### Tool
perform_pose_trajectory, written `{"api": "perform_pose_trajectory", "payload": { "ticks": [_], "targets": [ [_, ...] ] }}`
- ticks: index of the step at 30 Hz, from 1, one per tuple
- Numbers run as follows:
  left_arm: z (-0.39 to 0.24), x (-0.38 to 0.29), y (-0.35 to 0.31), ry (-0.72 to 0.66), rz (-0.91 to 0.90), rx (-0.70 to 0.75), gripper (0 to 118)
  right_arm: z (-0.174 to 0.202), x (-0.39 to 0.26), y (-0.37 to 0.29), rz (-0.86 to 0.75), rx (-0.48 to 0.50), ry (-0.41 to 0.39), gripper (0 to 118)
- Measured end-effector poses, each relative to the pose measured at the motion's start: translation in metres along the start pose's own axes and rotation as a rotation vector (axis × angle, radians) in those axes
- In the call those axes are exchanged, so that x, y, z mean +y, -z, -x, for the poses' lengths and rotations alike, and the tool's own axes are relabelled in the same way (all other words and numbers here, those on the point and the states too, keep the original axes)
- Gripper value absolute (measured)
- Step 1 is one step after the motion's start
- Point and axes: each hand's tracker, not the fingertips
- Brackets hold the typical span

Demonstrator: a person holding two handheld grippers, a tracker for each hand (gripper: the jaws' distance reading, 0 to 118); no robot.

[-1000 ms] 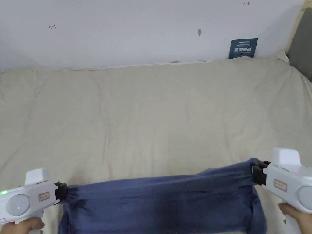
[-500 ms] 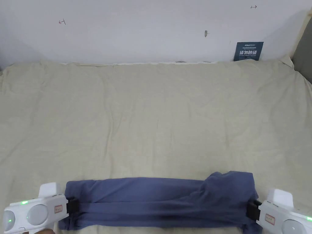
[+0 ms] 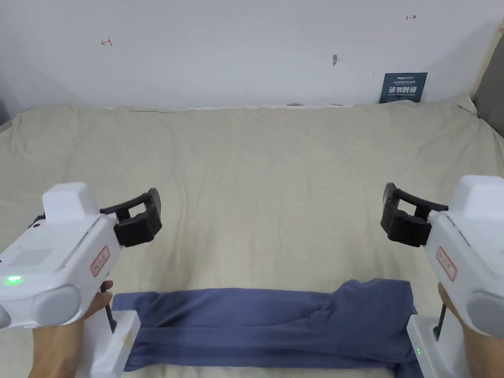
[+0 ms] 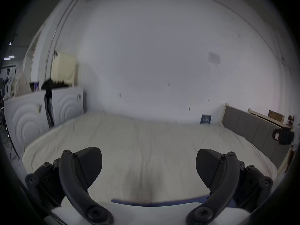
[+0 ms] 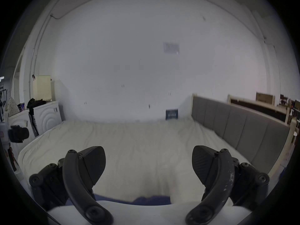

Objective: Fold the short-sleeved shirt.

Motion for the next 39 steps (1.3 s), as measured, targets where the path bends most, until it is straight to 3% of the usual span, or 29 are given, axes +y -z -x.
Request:
{"api": "perform_pose_trajectory", "payload": {
  "ticks": [2, 4, 5, 6, 7, 8, 9, 17, 29, 33, 35, 37, 38, 39],
  "targets": [
    [-0.011, 0.005, -0.002, 0.031, -0.052, 0.024, 113, 0.009, 0.005, -0.004, -0.04, -0.005, -0.033, 103],
    [-0.017, 0.004, -0.003, 0.042, -0.075, 0.029, 100, 0.016, 0.004, -0.007, -0.056, -0.018, -0.05, 85],
    [-0.019, 0.003, -0.004, 0.046, -0.084, 0.015, 85, 0.016, 0.004, -0.008, -0.057, -0.017, -0.056, 66],
    [-0.02, 0.001, -0.007, 0.046, -0.094, -0.003, 62, 0.018, 0.003, -0.008, -0.065, -0.013, -0.065, 42],
    [-0.021, -0.002, -0.007, 0.048, -0.097, -0.012, 15, 0.02, 0.002, -0.009, -0.068, -0.012, -0.071, 10],
    [-0.023, -0.004, -0.006, 0.054, -0.094, -0.01, 2, 0.022, 0.002, -0.008, -0.065, -0.018, -0.079, 2],
    [-0.024, -0.007, -0.007, 0.067, -0.099, -0.002, 1, 0.02, 0.0, -0.006, -0.066, -0.027, -0.087, 1],
    [-0.003, -0.019, 0.006, 0.057, 0.032, -0.028, 1, 0.019, -0.005, 0.0, -0.041, -0.001, -0.087, 1],
    [0.137, -0.104, 0.063, -0.502, 0.643, -0.283, 1, 0.028, -0.013, 0.021, 0.004, 0.013, -0.106, 1],
    [0.169, -0.145, 0.061, -0.548, 0.716, -0.199, 6, 0.037, -0.019, 0.029, 0.035, 0.019, -0.116, 1],
    [0.178, -0.161, 0.059, -0.581, 0.748, -0.214, 32, 0.041, -0.023, 0.034, 0.05, 0.019, -0.124, 1],
    [0.182, -0.175, 0.06, -0.618, 0.78, -0.212, 84, 0.044, -0.027, 0.038, 0.069, 0.024, -0.132, 1],
    [0.182, -0.179, 0.06, -0.632, 0.789, -0.214, 99, 0.046, -0.029, 0.039, 0.077, 0.026, -0.135, 1],
    [0.181, -0.182, 0.06, -0.636, 0.792, -0.222, 105, 0.048, -0.031, 0.041, 0.085, 0.03, -0.138, 1]
  ]
}}
